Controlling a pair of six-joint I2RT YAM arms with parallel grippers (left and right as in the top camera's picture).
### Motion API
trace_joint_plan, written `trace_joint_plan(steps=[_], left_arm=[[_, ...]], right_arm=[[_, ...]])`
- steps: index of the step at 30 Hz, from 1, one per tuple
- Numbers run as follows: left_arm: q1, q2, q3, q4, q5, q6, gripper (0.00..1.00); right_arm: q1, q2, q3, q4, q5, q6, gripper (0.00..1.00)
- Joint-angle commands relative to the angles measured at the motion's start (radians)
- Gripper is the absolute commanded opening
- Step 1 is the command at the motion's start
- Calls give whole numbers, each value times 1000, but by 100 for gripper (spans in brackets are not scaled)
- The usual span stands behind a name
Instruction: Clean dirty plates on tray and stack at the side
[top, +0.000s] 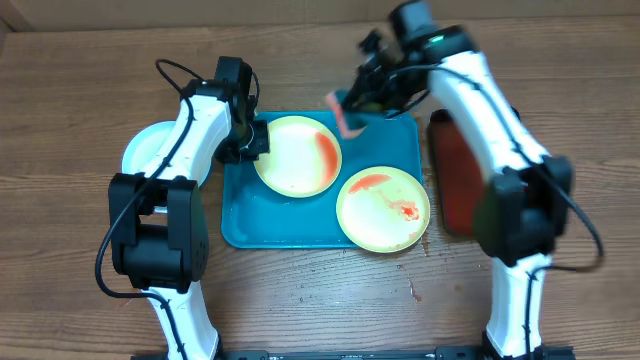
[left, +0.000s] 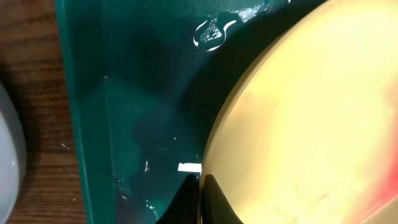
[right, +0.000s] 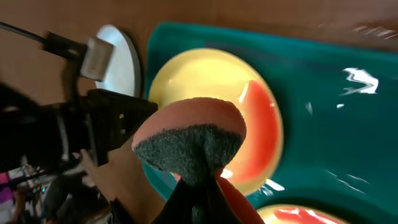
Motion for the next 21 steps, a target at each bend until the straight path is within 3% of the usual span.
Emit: trace_joint_plan(steps=[1, 13, 21], left_arm=[[0, -35, 68, -32, -75, 42, 4], [-14, -217, 157, -97, -336, 68, 4], [-132, -279, 157, -135, -592, 54, 4]], right_arm=[[-34, -97, 6, -34, 53, -33, 4], [-128, -156, 5, -140, 175, -40, 4], [-130, -156, 5, -142, 179, -40, 4]])
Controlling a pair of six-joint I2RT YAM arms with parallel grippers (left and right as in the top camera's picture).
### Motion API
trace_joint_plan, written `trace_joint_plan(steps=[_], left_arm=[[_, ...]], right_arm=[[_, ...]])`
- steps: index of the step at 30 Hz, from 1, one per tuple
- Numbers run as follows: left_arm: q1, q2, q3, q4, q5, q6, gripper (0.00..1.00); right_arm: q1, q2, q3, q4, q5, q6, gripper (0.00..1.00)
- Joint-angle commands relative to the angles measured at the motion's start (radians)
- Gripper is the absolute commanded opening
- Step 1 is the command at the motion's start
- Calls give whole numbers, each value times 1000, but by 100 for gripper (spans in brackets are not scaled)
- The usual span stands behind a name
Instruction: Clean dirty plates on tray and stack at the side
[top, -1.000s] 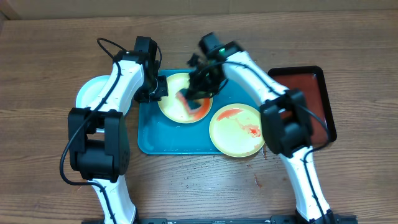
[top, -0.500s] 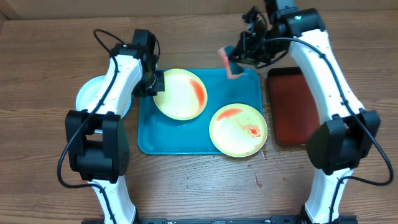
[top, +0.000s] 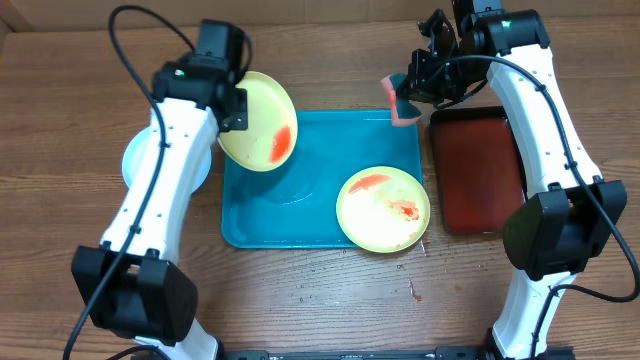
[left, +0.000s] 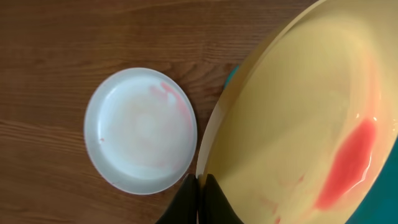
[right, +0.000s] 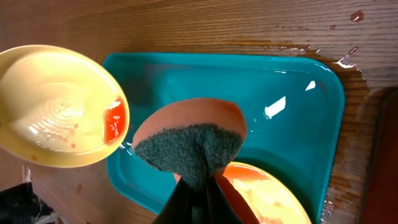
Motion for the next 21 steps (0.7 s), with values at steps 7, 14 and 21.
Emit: trace_joint_plan(steps=[7, 14, 21], left_arm=[[-196, -20, 22, -29, -407, -43, 4], [-289, -20, 22, -79, -621, -166, 4], [-367, -20, 22, -88, -872, -208, 4]], right_arm=[[1, -33, 5, -6, 5, -9, 4], [1, -33, 5, -23, 23, -9, 4], [1, -33, 5, -27, 26, -9, 4]])
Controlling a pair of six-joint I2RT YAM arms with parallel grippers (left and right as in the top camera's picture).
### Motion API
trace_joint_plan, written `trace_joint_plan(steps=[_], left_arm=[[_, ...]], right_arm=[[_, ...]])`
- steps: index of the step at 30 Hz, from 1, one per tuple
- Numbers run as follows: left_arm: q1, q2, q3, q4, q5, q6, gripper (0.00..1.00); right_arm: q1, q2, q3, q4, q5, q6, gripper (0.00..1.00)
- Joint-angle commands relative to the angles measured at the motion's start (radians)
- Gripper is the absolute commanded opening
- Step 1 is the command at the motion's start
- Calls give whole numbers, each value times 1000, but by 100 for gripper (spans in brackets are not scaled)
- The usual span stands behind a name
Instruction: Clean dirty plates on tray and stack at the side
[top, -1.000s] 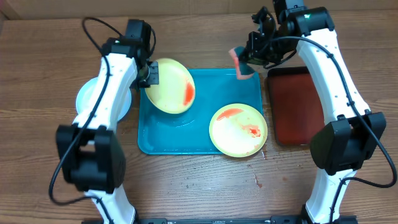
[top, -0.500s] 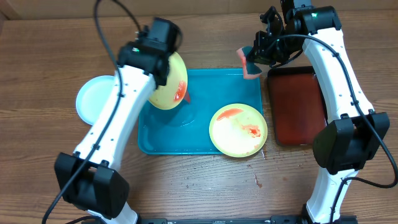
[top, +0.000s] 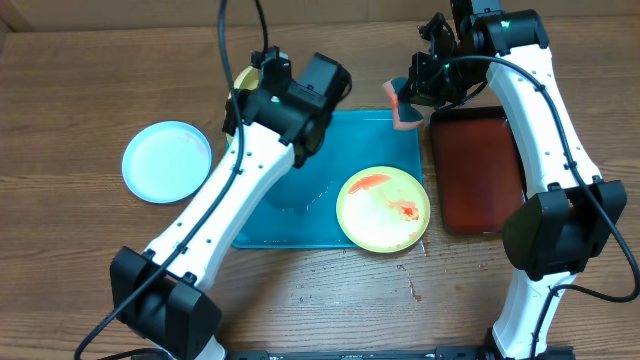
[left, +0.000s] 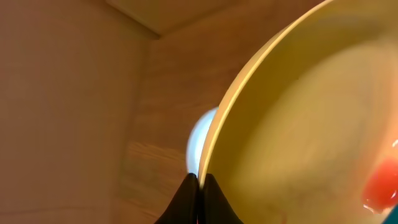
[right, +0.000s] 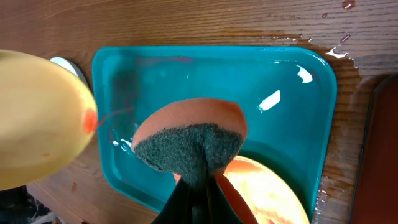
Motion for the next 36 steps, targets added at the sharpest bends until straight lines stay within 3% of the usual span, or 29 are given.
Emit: trace_joint_plan(steps=[1, 7, 13, 28, 32, 36], left_arm=[[-42, -17, 22, 3, -237, -56, 4], [-113, -17, 22, 4, -429, -99, 4], [-164, -17, 22, 4, -527, -99, 4], [-174, -17, 22, 4, -528, -99, 4], [-171, -17, 22, 4, -462, -98, 4], [-142, -17, 22, 1, -190, -78, 4]], right_arm=[[1, -33, 5, 3, 2, -9, 4], [1, -33, 5, 0, 2, -9, 4], [1, -33, 5, -2, 2, -9, 4], [1, -33, 5, -6, 2, -9, 4], [1, -33, 5, -6, 2, -9, 4], [1, -33, 5, -8, 3, -9, 4]])
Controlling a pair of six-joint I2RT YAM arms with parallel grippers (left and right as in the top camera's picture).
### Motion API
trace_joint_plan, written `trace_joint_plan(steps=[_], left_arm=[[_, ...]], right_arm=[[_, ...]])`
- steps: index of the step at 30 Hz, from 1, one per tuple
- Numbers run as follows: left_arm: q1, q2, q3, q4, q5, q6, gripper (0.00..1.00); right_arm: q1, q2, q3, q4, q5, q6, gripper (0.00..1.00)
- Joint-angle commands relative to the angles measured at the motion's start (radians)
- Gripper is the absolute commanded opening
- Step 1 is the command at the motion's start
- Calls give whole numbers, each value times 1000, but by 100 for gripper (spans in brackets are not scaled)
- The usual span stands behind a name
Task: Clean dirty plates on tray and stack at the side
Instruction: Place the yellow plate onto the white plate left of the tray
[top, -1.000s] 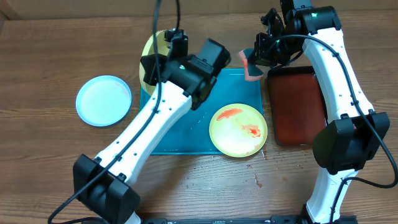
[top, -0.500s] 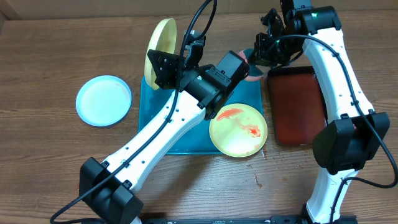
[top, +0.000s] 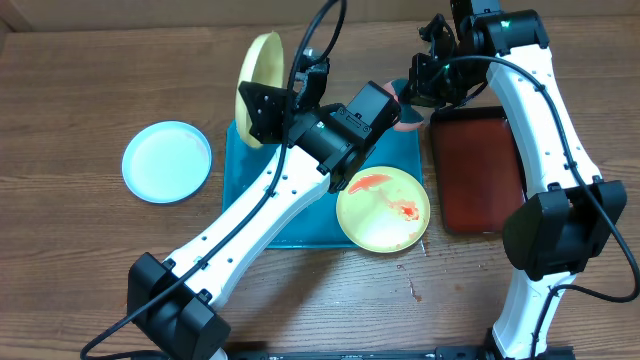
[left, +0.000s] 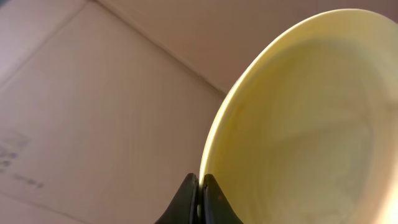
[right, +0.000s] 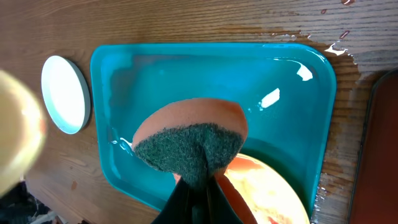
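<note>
My left gripper (left: 200, 180) is shut on the rim of a yellow plate (top: 258, 75), held high and nearly on edge above the teal tray's (top: 245, 210) back left corner. In the left wrist view the plate's (left: 298, 124) inner face fills the right side. A second yellow plate (top: 383, 210) with red smears lies in the tray's front right. My right gripper (right: 199, 180) is shut on an orange sponge (right: 189, 140) with a dark green scrub face, held above the tray's (right: 186, 68) back right. The sponge (top: 405, 118) shows beside the left arm.
A light blue plate (top: 167, 161) lies on the wooden table left of the tray, also as the blue plate (right: 65, 93) in the right wrist view. A dark red tray (top: 475, 170) lies to the right. The left arm (top: 290, 190) crosses over the teal tray.
The left arm has raised and tipped the yellow plate further; it now stands nearly on edge above the tray's back left. The right gripper with the sponge has stayed where it was.
First the left gripper gripped the rim of the smeared yellow plate in the tray, with the sponge just over it. Then the plate was lifted off at the tray's left and the sponge was back right. The plate was then tilted higher, and now stands near vertical.
</note>
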Motion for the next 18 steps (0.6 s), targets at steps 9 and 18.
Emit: trace_joint_plan(steps=[9, 18], left_arm=[[283, -17, 21, 13, 962, 68, 4], [713, -17, 21, 53, 1483, 177, 4]], right_arm=[[1, -33, 5, 0, 0, -9, 4], [2, -33, 5, -3, 0, -9, 4]])
